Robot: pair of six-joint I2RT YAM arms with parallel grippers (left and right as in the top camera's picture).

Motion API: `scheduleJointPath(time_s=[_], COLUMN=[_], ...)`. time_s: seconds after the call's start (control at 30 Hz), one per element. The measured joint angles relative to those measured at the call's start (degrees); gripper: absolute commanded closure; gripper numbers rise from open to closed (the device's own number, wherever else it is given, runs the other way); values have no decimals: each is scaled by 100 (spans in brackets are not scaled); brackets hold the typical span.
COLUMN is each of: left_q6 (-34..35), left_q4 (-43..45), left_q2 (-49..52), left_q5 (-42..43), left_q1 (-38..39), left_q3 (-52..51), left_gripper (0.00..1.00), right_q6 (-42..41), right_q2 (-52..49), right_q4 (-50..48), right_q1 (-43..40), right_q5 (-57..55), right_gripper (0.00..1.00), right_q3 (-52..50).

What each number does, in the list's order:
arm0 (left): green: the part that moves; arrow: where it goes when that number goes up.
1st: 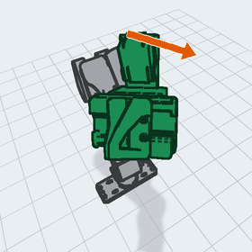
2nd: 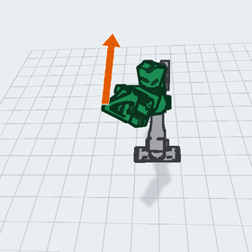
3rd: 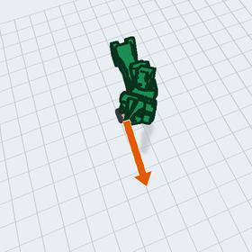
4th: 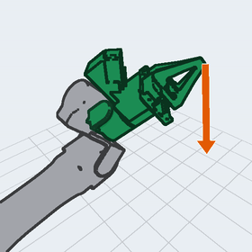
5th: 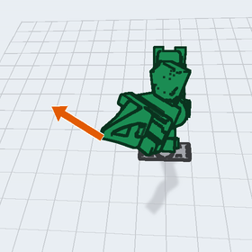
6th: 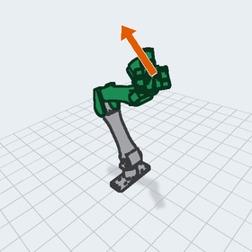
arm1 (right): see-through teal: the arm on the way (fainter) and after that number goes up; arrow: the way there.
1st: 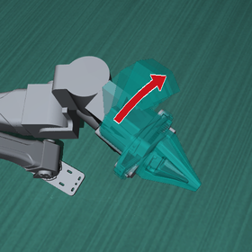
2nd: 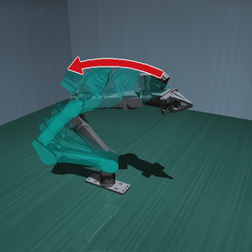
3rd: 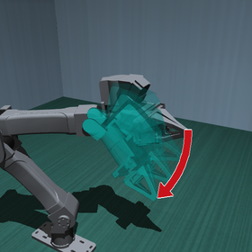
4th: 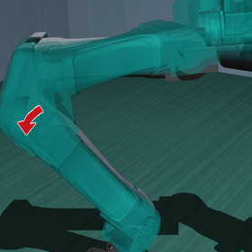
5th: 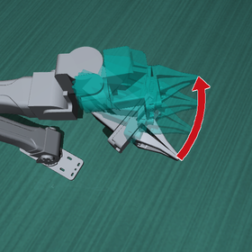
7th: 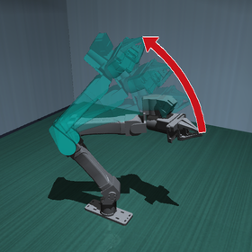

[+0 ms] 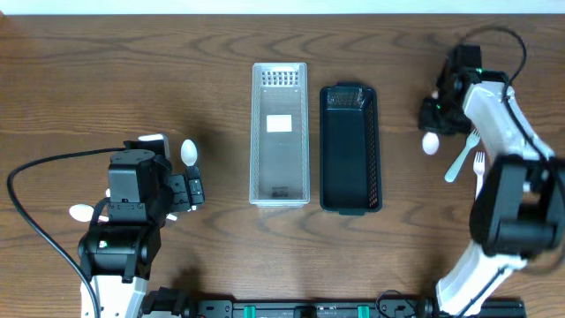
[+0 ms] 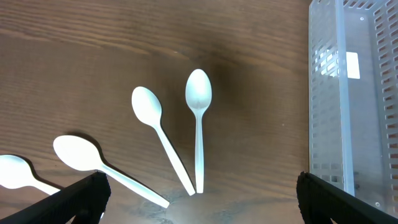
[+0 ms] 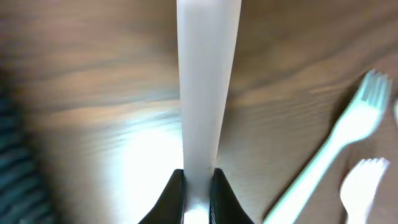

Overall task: Pack container
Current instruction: 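Carry the spoon with the right gripper into the dark green basket and release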

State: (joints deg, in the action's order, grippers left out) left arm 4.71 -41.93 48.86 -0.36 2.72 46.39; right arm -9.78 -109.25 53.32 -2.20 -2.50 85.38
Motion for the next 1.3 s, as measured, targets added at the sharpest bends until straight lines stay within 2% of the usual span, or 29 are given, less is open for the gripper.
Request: scheduleJointPath(time_s=[0.17,0.3,0.5,0.73,0.83,0.9,1.07,1.3], left_q6=[0,0,0,0,0,0,0,0], left_q4=[-9,-46,-118,-120,-120,-120,-120,-120], left_q2=[2,2,2,2,2,2,2,2], left_q5=[-2,0,0,0,0,0,0,0], left_q1=[0,0,0,0,0,0,0,0], left_q3=[0,0,0,0,0,0,0,0], left_gripper=[2,2,2,2,2,2,2,2], right_q6=[-286,-671,-1412,-1744,-1788,-1797,-1659,-1456], right_q2=[1272,1637,1191,9,-247,-269,-254,-20], right_q4=[332,540,544,433,396,289,168,509], right_q1=[1008,1775,2522,2656,2656,2656,2656,2625], right_q5=[28,70,57,35,37,37,74,144], right_gripper=[99,99,99,99,88,65,46,43], right_q3=[291,343,179,-127,-188,-199,-181,258])
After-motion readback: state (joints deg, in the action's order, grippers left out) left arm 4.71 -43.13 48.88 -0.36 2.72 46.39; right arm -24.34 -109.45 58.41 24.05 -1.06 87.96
